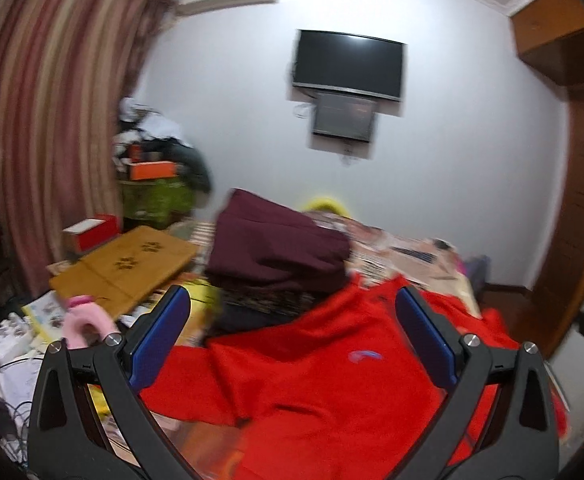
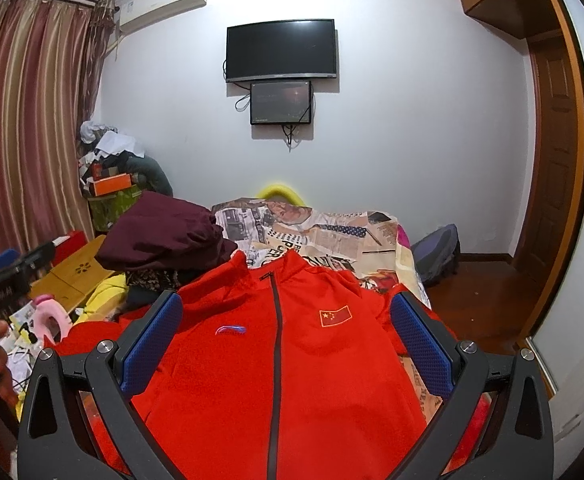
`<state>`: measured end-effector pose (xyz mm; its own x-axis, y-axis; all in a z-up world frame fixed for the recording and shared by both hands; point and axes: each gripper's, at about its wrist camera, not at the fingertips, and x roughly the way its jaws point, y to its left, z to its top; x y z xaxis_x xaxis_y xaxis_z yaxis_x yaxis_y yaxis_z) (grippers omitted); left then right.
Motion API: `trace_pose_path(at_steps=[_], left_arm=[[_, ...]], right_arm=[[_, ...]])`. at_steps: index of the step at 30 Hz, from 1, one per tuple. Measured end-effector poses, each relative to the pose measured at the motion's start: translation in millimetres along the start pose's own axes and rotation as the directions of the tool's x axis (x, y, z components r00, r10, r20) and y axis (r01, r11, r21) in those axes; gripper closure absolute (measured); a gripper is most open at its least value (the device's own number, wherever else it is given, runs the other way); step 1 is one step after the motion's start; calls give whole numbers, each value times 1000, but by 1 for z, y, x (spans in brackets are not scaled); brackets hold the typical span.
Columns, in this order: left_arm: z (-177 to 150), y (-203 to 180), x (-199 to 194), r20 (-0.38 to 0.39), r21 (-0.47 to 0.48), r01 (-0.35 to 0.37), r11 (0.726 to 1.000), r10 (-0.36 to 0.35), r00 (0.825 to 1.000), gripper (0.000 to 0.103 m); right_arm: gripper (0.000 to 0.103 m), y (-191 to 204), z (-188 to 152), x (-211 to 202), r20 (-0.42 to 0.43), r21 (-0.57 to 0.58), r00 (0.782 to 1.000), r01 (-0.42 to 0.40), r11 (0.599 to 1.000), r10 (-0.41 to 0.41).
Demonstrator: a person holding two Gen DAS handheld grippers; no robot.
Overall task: Fold large clothes
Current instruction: 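Grasp the red jacket's sleeve with the left gripper and lift it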
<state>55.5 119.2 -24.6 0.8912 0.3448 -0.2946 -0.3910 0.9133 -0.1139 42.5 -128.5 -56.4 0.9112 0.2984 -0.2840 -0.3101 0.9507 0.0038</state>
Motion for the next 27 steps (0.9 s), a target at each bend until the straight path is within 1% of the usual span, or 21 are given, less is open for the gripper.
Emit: trace_pose_path(at_steps=[1,3,5,8,9,11,13,14,15,16,17,19,20,21,22,24,25,26,27], left_arm=[[-1,5,4,3,0,-21,1000,21,1000,0],[-2,25,21,-9,-7,-87,996,87,996,0],[-6,47,38,-42,-31,-124,992,123,992,0],[-16,78,63,-107,-75,-167,983,159,982,0],[-22,93,75,-141,-97,-197,976,183,973,0],[-34,112,89,-190,-123,-236,964,211,959,0],[-50,139,109,-266,-156,-290,944,243,933,0],[-55,149,116,-291,-170,-304,937,247,924,0],[-65,163,126,-332,-194,-325,926,250,909,0],[-75,177,135,-375,-219,-343,914,245,894,0],[-82,184,140,-401,-235,-351,906,239,885,0],[-103,208,153,-473,-278,-381,882,219,854,0],[-109,217,158,-493,-292,-391,873,213,844,0],[-121,229,163,-524,-317,-408,856,201,828,2],[-130,238,166,-546,-339,-419,842,187,817,3],[-146,249,172,-590,-382,-438,814,150,793,10],[-157,257,176,-615,-415,-446,793,117,780,13],[-163,262,179,-630,-437,-451,778,93,771,17],[-173,269,181,-648,-472,-458,753,55,759,22]], right_arm=[[0,1,1,4,-6,-2,1000,0,1000,0],[0,2,0,13,-21,-7,1000,0,1000,0],[0,3,0,24,-37,-16,999,3,1000,-4],[0,5,0,44,-69,-30,998,4,1000,-6],[0,6,-1,53,-84,-34,996,5,999,-8],[0,9,-2,70,-110,-38,994,7,999,-11],[0,10,-4,89,-147,-42,989,5,999,-11],[0,11,-4,96,-160,-43,987,5,999,-12],[0,12,-6,105,-174,-44,985,6,999,-14],[0,14,-7,117,-197,-49,980,5,999,-14],[0,15,-8,124,-214,-52,977,-1,999,-11],[0,18,-12,139,-250,-54,968,-13,998,-1],[0,19,-14,144,-264,-53,965,-18,998,3],[0,20,-16,149,-282,-54,959,-23,998,7],[0,21,-19,153,-299,-55,954,-28,998,10],[0,25,-22,162,-327,-60,945,-35,998,13],[0,27,-25,165,-345,-65,938,-40,997,15],[0,29,-27,170,-357,-68,934,-44,997,17],[0,31,-28,175,-368,-71,930,-47,996,18]])
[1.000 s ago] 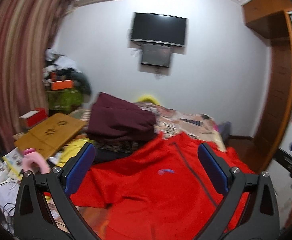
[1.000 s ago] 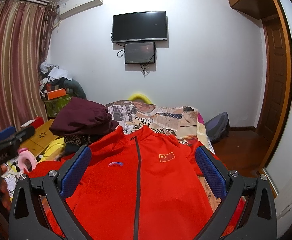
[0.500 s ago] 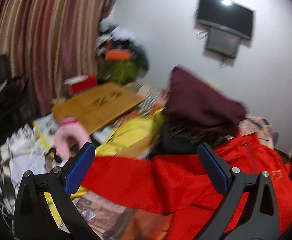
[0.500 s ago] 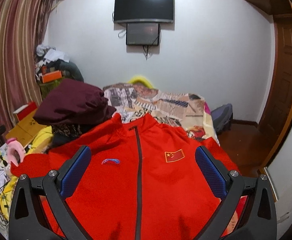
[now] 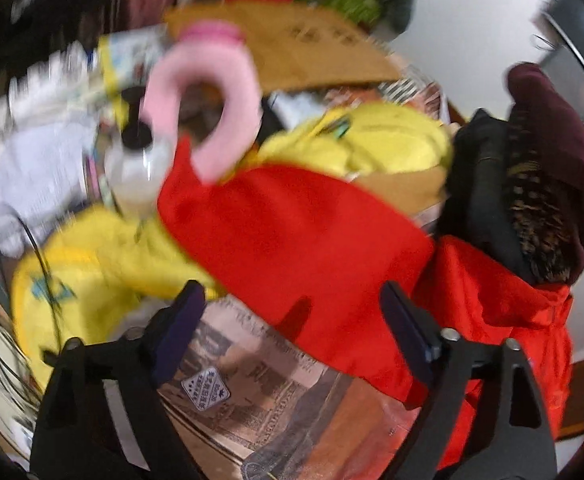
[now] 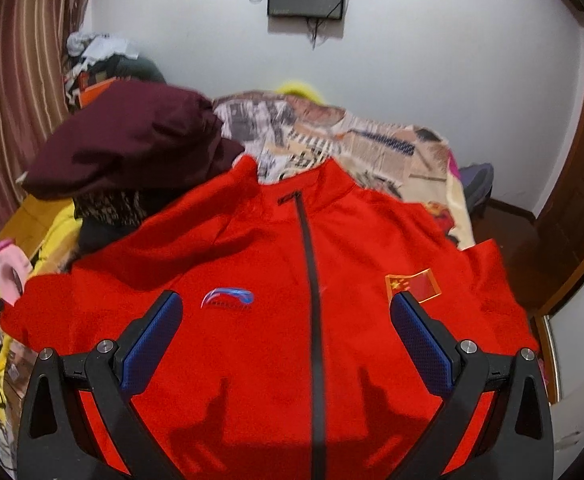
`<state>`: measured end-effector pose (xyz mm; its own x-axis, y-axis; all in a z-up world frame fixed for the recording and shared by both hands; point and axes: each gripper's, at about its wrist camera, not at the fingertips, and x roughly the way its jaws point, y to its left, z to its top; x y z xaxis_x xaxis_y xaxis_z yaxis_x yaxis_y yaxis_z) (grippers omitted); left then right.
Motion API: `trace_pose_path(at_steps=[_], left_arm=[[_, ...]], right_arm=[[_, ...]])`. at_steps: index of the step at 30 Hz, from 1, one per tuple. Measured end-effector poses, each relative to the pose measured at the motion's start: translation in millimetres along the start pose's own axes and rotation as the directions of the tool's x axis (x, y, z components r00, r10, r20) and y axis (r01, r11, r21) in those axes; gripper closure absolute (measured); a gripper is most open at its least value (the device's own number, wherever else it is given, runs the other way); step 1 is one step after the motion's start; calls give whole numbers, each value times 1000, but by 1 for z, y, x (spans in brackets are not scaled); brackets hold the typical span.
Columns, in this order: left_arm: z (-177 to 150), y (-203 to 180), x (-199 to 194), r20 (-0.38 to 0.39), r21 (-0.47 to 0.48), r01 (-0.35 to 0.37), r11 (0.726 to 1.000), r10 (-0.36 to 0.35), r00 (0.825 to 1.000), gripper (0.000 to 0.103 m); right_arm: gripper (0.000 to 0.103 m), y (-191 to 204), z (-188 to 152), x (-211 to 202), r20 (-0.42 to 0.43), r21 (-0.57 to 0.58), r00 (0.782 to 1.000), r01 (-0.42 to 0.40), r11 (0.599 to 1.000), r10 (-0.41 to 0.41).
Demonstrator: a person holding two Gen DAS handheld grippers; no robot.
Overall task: Fold large clothes
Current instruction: 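Grasp the red jacket's sleeve with the left gripper and lift it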
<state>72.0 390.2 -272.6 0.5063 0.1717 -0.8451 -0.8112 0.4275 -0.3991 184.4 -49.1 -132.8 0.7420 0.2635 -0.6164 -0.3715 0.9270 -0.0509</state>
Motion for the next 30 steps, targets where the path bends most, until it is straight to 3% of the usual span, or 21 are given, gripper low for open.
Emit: trace_pose_path(at_steps=[4,8,11,13,16,18,23,27,30], left_arm=[[-1,25,24,-94,-125,63,990,-75,993,30],[1,40,39,-105,-199,87,976,-109,988,34],[3,48,48,-108,-238,81,968,-109,988,53],[5,48,50,-95,-239,79,968,-104,990,58],[6,36,42,-51,-171,32,985,-42,998,75],[9,25,35,8,-105,-35,994,36,999,97],[9,-12,0,200,37,-132,991,122,972,101],[12,-49,-36,310,156,-114,981,61,949,101],[10,-85,-70,356,238,-37,971,-51,933,101]], right_arm=[[0,7,-5,10,-45,-23,999,-5,1000,4],[0,9,-5,19,-72,-32,997,-8,999,6],[0,7,-6,23,-87,-34,996,-6,999,3],[0,6,-7,26,-95,-32,995,-3,999,0],[0,4,-8,27,-102,-31,995,6,999,-9],[0,4,-7,28,-105,-32,994,10,999,-14],[0,-3,-8,22,-95,-25,995,22,999,-24],[0,-9,-9,16,-81,-18,996,26,999,-28],[0,-15,-9,12,-71,-9,997,27,1000,-27]])
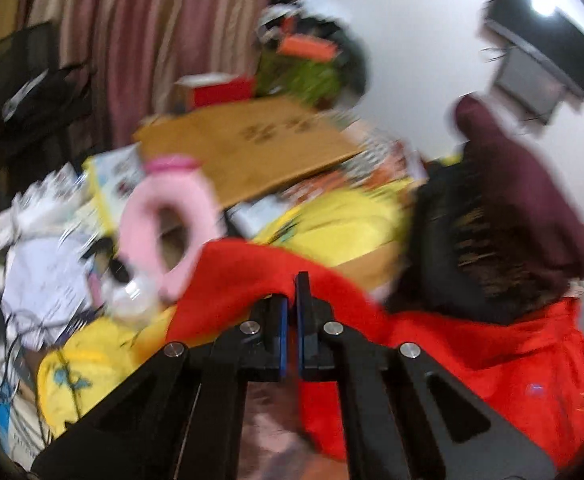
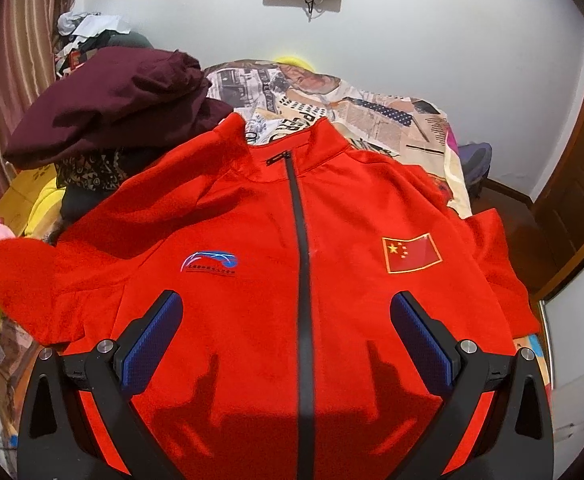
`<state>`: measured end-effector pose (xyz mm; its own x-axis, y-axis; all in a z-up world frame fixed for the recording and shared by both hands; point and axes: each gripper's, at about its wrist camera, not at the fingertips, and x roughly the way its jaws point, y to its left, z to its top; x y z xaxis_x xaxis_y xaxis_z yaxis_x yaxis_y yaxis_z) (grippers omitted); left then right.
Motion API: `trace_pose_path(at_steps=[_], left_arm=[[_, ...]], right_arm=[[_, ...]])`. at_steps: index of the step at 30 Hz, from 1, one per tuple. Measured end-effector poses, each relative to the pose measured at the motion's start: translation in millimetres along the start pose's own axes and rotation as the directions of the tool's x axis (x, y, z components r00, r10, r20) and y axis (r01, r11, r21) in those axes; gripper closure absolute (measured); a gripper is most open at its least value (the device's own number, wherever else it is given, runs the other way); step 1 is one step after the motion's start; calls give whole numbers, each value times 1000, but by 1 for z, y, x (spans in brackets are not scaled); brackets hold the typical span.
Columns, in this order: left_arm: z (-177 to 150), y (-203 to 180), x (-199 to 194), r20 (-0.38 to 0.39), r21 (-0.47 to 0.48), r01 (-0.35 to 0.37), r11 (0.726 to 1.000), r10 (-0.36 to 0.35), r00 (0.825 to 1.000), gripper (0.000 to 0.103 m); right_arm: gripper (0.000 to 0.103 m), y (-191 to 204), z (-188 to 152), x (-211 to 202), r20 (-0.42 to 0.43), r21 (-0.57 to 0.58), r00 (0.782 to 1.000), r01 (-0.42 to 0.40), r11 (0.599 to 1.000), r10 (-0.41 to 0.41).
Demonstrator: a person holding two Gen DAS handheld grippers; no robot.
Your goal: Fold large clothes
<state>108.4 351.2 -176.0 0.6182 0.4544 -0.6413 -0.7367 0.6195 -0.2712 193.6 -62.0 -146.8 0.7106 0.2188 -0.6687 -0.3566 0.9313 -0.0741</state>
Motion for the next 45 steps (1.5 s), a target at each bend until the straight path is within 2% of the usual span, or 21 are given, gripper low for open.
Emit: trace_pose_path(at_steps=[5,8,11,19,25,29,33,39,42,45], left_arm=[[19,-58,-37,63,88,157,984,-163,985,101],[28,-99,-57,78,150,250,957,-264,961,101],[31,-133,-70,77,198,313,929,-333,940,101],[20,-225,-91,9,323,463,825,-492,871,101],[-7,-291,-95,-129,383,570,727,-569,812,101],[-37,-331,-86,-252,421,628,655,-581,774,101],[-80,-368,-71,-407,456,671,584,-534,741,101],[-142,-390,-52,-556,497,693,522,-423,716,101],[-165,-391,-47,-595,508,703,497,-388,704,101],[-187,-393,-44,-617,533,703,471,-353,704,100]], right_arm=[[0,-11,-3,-7,18,17,1000,-3,1000,3],[0,-19,-4,-12,28,28,1000,-7,1000,7],[0,-28,-4,-15,42,41,999,-10,999,8],[0,-48,-5,-25,77,76,997,-9,997,3],[0,-67,-8,-32,100,114,995,-6,993,-5],[0,-82,-10,-37,114,128,993,9,992,-24],[0,-95,-14,-40,111,138,993,31,990,-46],[0,-108,-23,-38,83,141,994,64,988,-76],[0,-112,-26,-35,64,131,995,73,989,-82],[0,-112,-28,-31,44,121,995,82,989,-88]])
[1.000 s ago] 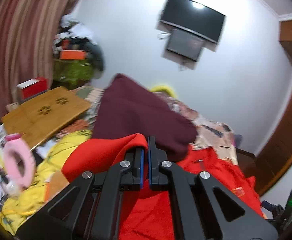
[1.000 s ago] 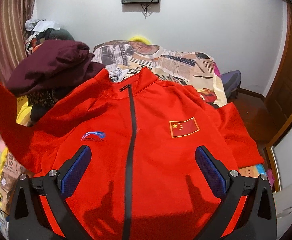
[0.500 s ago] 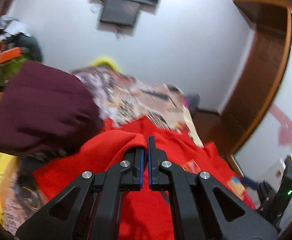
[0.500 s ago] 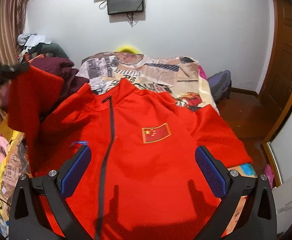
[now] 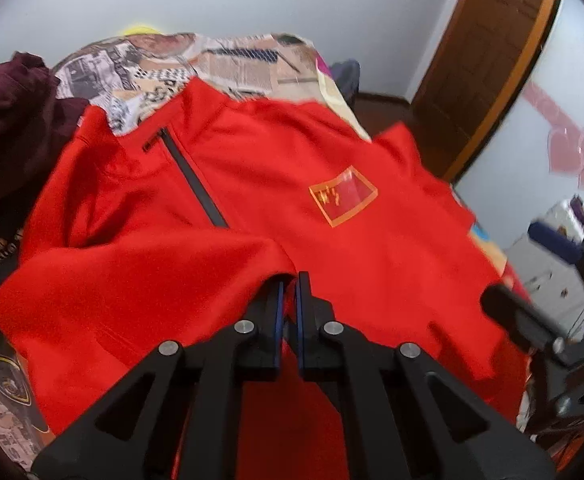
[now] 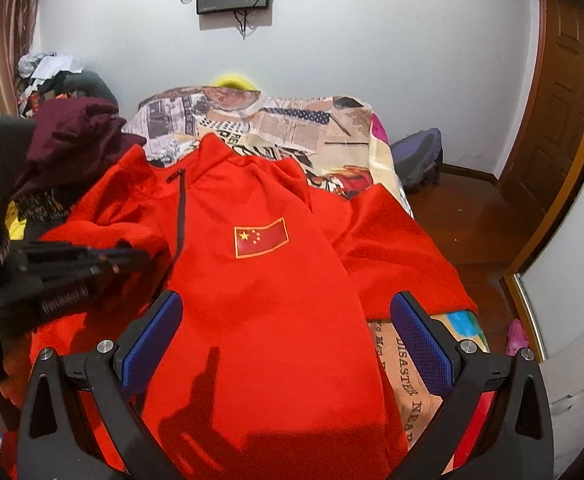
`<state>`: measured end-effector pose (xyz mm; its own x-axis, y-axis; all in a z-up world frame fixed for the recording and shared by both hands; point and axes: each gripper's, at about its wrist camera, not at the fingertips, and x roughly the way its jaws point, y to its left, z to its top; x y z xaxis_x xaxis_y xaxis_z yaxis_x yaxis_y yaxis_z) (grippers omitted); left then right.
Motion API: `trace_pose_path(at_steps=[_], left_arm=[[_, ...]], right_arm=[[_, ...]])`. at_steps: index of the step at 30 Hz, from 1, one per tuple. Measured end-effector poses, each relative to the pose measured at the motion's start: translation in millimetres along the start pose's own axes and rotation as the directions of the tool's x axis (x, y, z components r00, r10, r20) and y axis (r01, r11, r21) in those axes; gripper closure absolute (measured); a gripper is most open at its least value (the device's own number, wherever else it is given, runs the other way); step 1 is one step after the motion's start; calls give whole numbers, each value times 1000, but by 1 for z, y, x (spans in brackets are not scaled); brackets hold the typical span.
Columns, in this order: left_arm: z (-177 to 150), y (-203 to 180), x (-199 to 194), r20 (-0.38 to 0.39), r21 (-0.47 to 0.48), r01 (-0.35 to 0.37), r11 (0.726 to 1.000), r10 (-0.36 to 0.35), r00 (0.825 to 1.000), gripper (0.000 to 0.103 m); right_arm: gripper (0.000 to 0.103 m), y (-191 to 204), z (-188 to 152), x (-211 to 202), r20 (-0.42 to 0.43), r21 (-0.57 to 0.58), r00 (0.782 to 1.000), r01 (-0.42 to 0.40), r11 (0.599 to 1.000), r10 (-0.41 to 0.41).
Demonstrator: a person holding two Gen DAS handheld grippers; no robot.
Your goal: Fold large clothes
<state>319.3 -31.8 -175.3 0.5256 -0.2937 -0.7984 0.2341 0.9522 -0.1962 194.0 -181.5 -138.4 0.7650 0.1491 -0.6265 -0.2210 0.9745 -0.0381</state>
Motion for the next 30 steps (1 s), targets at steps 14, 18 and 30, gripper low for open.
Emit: trace_pose_path(at_steps=[14,18,30], left_arm=[[-16,39,-74,118,22,-110,994,107,987,48],[-25,71,-101,164,-3,-224,975,221,961,43],[-101,186,-115,5,-190,-383,904,391,920,41]], right_arm=[[0,24,10,-3,7,-74,999,-49,996,50],[0,46,17,-2,2,-140,995,-94,986,95],[3,147,6,25,-129,-414,964,-264,871,231]])
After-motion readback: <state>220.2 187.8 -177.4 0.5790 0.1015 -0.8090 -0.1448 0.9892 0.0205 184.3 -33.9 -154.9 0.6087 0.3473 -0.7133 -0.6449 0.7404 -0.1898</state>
